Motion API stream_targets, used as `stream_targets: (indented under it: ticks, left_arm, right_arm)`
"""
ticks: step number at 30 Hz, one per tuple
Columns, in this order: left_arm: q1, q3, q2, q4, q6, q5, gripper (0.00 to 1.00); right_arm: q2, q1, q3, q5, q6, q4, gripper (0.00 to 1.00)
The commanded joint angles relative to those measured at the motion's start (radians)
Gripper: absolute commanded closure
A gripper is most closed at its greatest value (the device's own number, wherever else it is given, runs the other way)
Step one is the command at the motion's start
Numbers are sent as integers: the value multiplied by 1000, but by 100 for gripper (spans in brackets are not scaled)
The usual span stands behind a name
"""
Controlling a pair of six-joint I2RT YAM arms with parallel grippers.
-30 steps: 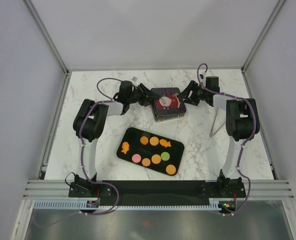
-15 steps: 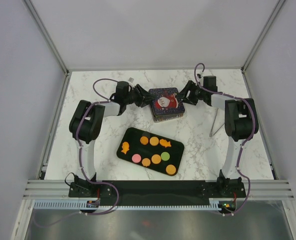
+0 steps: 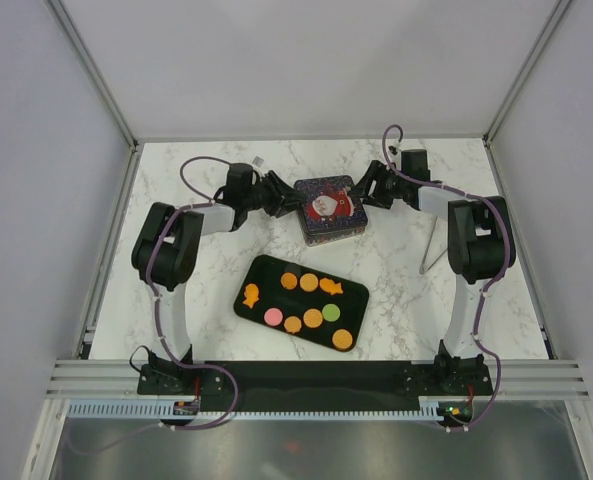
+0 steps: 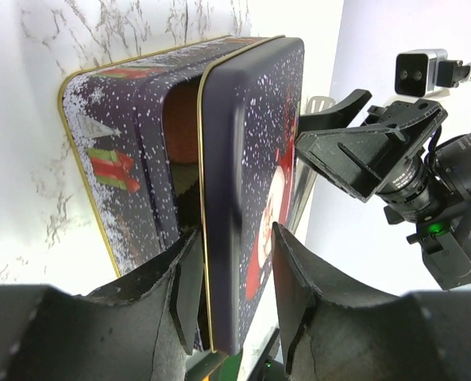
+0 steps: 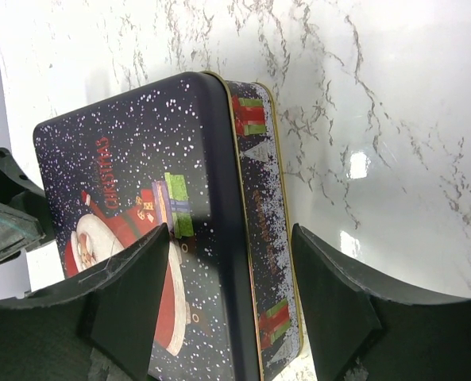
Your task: Pack the cookies
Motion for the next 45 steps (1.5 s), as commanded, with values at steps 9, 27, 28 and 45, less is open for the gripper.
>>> stream_targets:
  ticks: [9,27,28,45]
  left_arm:
    - [20,-14,-115,-77,106,-20,53]
    - [20,-47,-116,-103,143,-38,48]
    - [18,-47,-115,-103,144,-37,48]
    - [-8,-34,-73,-103,147,-52,48]
  right_arm:
    - [-29,12,28,51,-56,-60,29]
    - [-35,44,68,97,-91,-129,29]
    - [-35,47,71,100,-96,-130,29]
    - [-40,82,120,146,-145,-199,26]
